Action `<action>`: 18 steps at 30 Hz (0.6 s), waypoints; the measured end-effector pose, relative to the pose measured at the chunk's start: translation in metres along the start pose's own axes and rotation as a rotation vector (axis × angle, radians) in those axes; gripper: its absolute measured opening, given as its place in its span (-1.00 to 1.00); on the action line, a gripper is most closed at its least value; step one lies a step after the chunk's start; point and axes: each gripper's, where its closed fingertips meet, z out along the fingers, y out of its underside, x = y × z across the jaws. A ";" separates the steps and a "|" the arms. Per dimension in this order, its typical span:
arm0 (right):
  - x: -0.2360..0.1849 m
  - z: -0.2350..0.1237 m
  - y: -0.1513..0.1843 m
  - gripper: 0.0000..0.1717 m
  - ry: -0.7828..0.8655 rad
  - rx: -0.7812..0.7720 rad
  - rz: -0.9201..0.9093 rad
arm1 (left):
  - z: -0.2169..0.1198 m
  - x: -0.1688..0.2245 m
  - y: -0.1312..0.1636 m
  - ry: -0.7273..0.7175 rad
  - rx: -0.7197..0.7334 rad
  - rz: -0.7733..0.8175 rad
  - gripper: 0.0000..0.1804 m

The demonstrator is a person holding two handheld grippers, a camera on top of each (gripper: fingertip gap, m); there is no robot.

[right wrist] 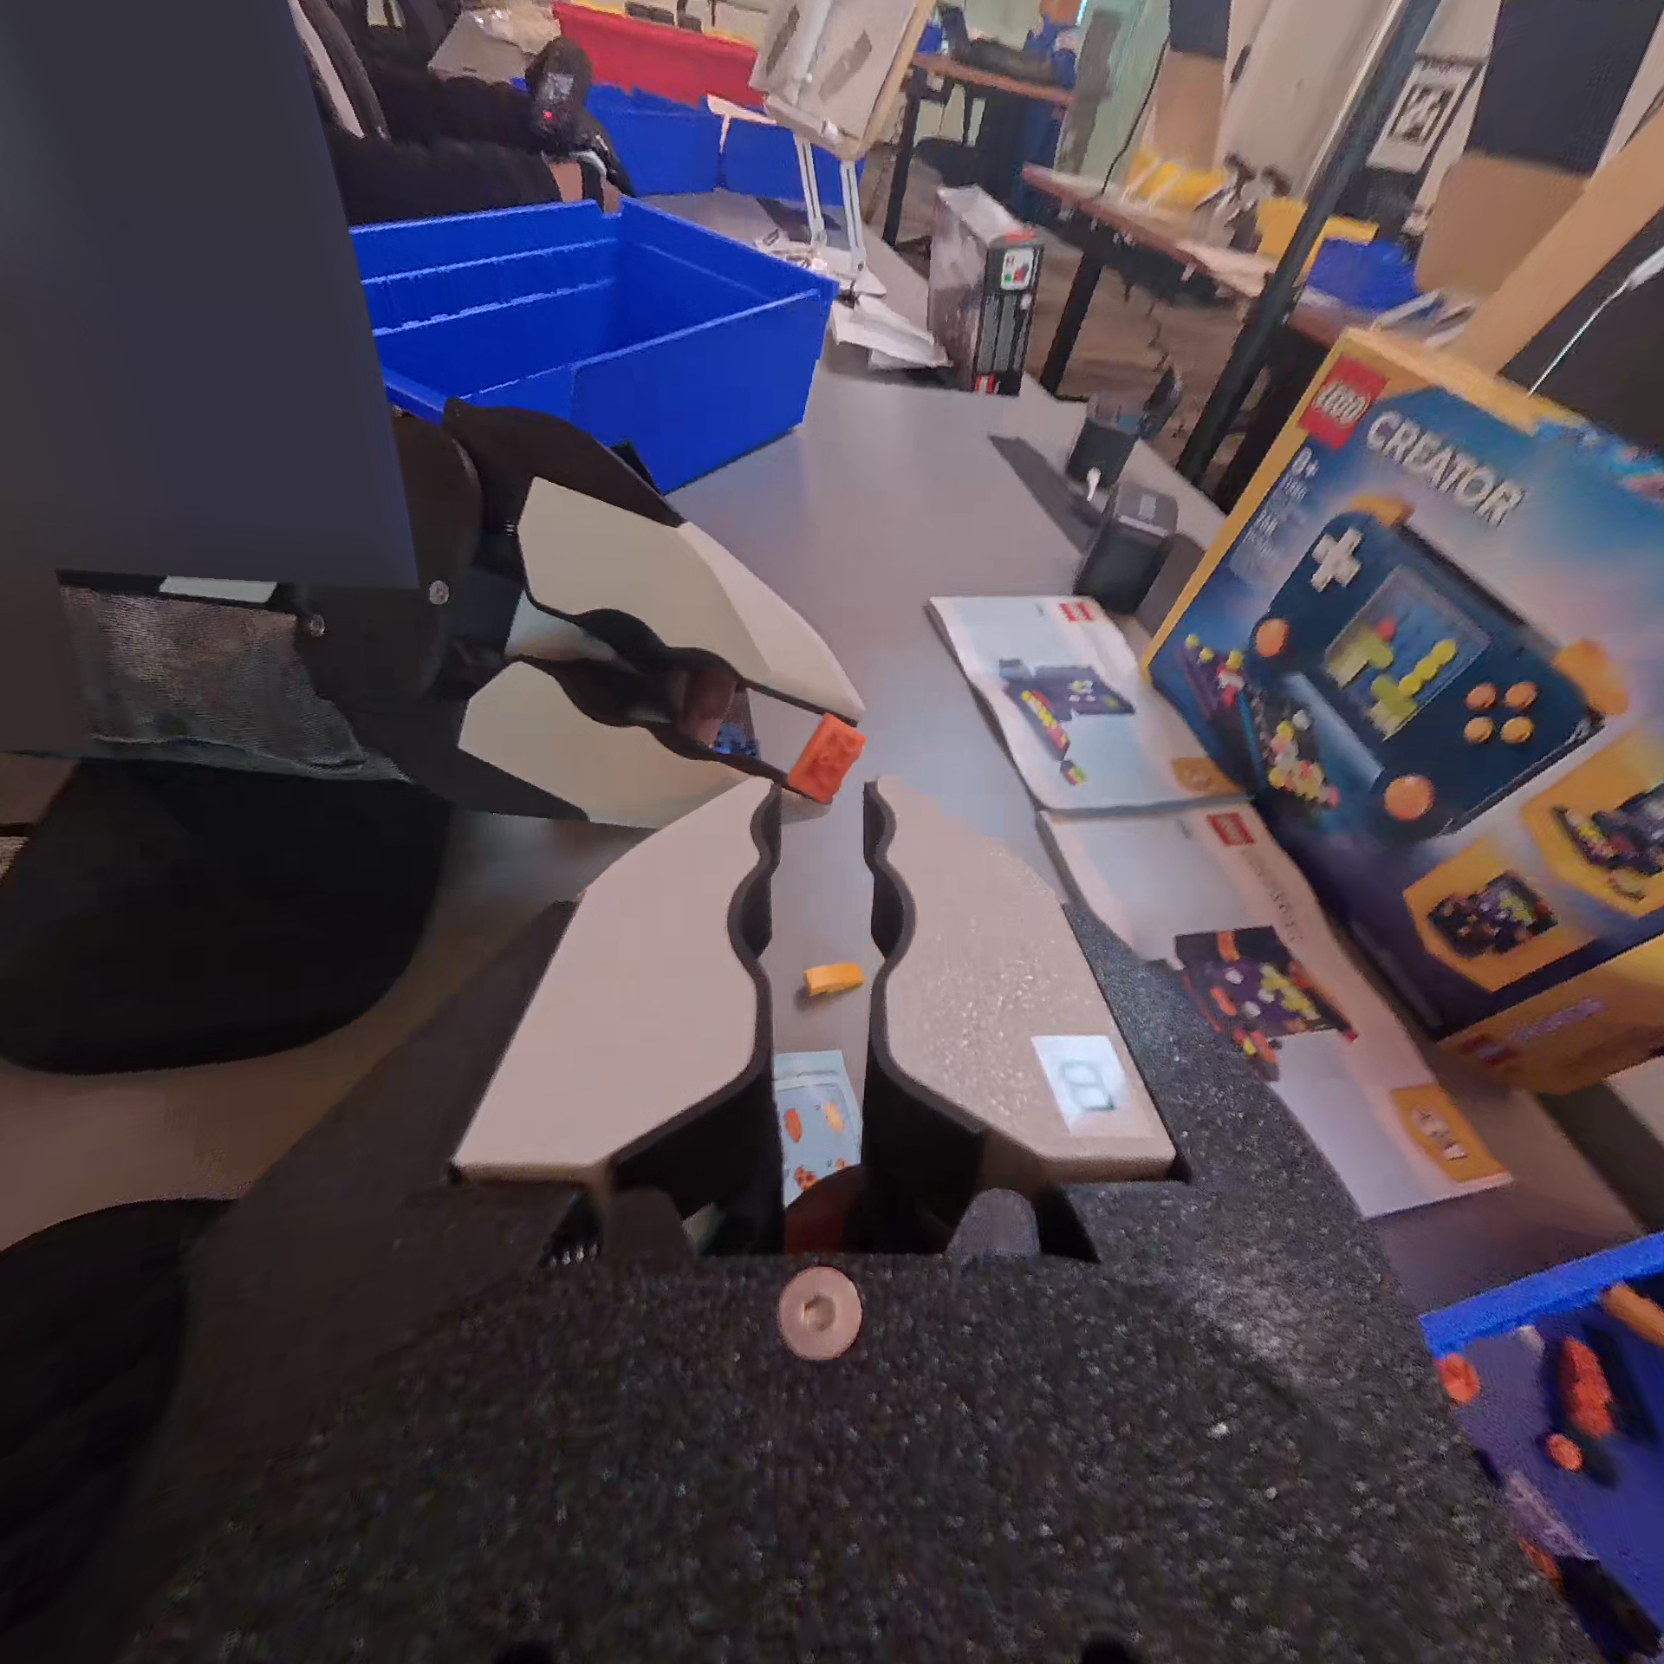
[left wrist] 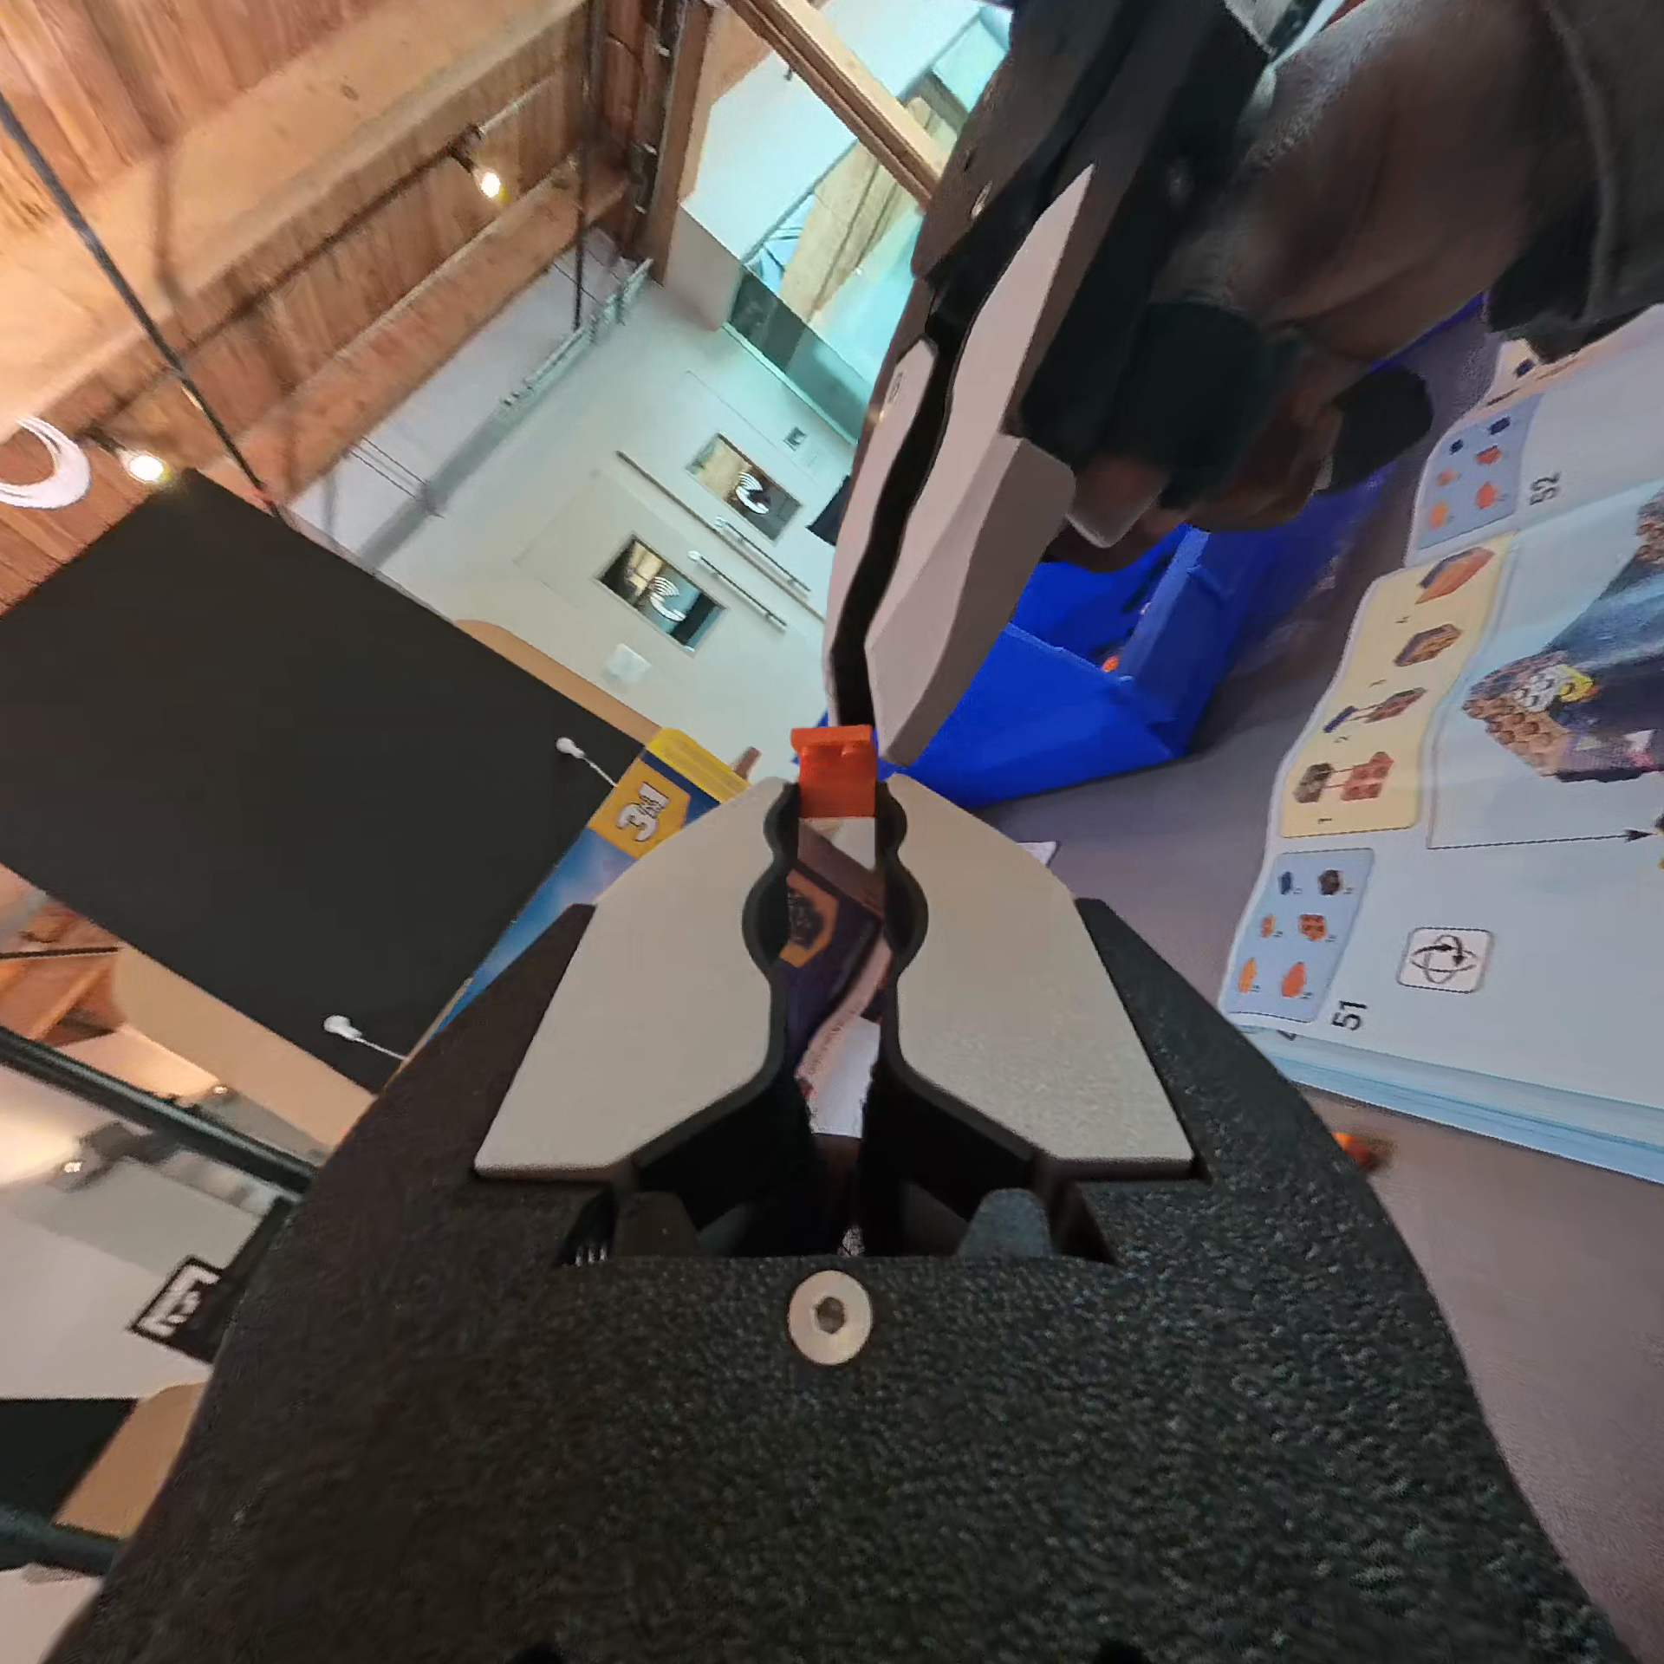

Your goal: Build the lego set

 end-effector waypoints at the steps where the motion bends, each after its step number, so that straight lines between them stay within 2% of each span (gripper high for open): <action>1: -0.001 0.000 -0.003 -0.81 0.014 0.008 -0.019 | -0.001 -0.001 -0.002 -0.014 0.003 0.020 -0.83; 7: 0.003 0.004 -0.001 -0.88 0.094 -0.022 -0.069 | -0.001 -0.003 0.004 -0.052 -0.043 0.137 -0.83; 11: 0.005 0.006 -0.001 -0.88 0.068 0.008 0.012 | -0.001 -0.004 0.005 -0.066 -0.079 0.148 -0.83; 15: 0.008 0.010 0.000 -0.89 0.157 -0.015 -0.049 | -0.001 -0.007 0.010 -0.106 -0.145 0.256 -0.84; 18: 0.011 0.011 0.001 -0.91 0.173 -0.007 -0.012 | -0.001 -0.008 0.011 -0.110 -0.145 0.255 -0.84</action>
